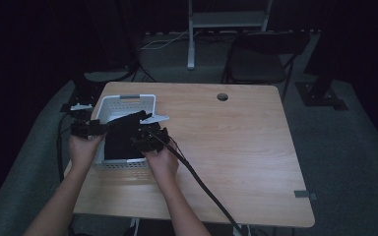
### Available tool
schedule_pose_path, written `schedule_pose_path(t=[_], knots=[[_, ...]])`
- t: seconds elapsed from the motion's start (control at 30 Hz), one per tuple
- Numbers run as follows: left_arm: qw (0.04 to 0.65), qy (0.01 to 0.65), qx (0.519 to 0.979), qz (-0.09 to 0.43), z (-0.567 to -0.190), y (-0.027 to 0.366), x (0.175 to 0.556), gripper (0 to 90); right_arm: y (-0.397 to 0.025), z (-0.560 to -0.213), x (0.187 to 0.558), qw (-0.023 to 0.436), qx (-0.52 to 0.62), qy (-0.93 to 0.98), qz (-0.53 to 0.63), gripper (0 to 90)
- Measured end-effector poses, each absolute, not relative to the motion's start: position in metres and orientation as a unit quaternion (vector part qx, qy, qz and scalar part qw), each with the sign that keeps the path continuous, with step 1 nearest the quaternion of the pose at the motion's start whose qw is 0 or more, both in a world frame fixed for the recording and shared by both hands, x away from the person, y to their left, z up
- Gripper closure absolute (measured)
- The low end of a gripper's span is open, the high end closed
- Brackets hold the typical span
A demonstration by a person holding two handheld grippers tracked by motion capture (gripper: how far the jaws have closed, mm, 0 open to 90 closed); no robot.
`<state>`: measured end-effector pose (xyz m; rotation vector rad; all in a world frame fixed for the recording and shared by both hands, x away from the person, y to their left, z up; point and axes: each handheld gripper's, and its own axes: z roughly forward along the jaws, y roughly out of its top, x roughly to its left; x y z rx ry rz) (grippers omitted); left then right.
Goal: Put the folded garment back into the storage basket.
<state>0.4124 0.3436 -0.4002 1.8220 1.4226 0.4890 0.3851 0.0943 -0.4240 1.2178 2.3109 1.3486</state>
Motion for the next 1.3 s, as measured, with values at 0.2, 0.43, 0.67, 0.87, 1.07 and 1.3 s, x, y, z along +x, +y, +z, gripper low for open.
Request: schedule_pose_path(t=[0.2, 0.43, 0.67, 0.87, 1.07, 1.3], knots=[[0.383, 0.552, 0.709, 0.216, -0.396, 0.34, 0.404, 12.7, 0.084, -0.428, 0.386, 0.104, 0.429, 0.765, 0.469, 12.3], [0.389, 0.549, 0.711, 0.203, -0.399, 0.34, 0.395, 12.1, 0.072, -0.422, 0.384, 0.102, 0.425, 0.761, 0.48, 12.3], [0.396, 0.55, 0.706, 0.206, -0.403, 0.345, 0.378, 12.0, 0.055, -0.417, 0.381, 0.106, 0.424, 0.75, 0.496, 12.3], [0.402, 0.537, 0.705, 0.228, -0.398, 0.339, 0.366, 12.0, 0.042, -0.415, 0.378, 0.104, 0.414, 0.753, 0.501, 12.4], [0.417, 0.52, 0.71, 0.228, -0.393, 0.332, 0.356, 12.0, 0.025, -0.411, 0.372, 0.113, 0.409, 0.744, 0.516, 13.6], [0.42, 0.499, 0.716, 0.249, -0.385, 0.332, 0.335, 12.0, 0.001, -0.407, 0.361, 0.129, 0.409, 0.74, 0.518, 13.9]])
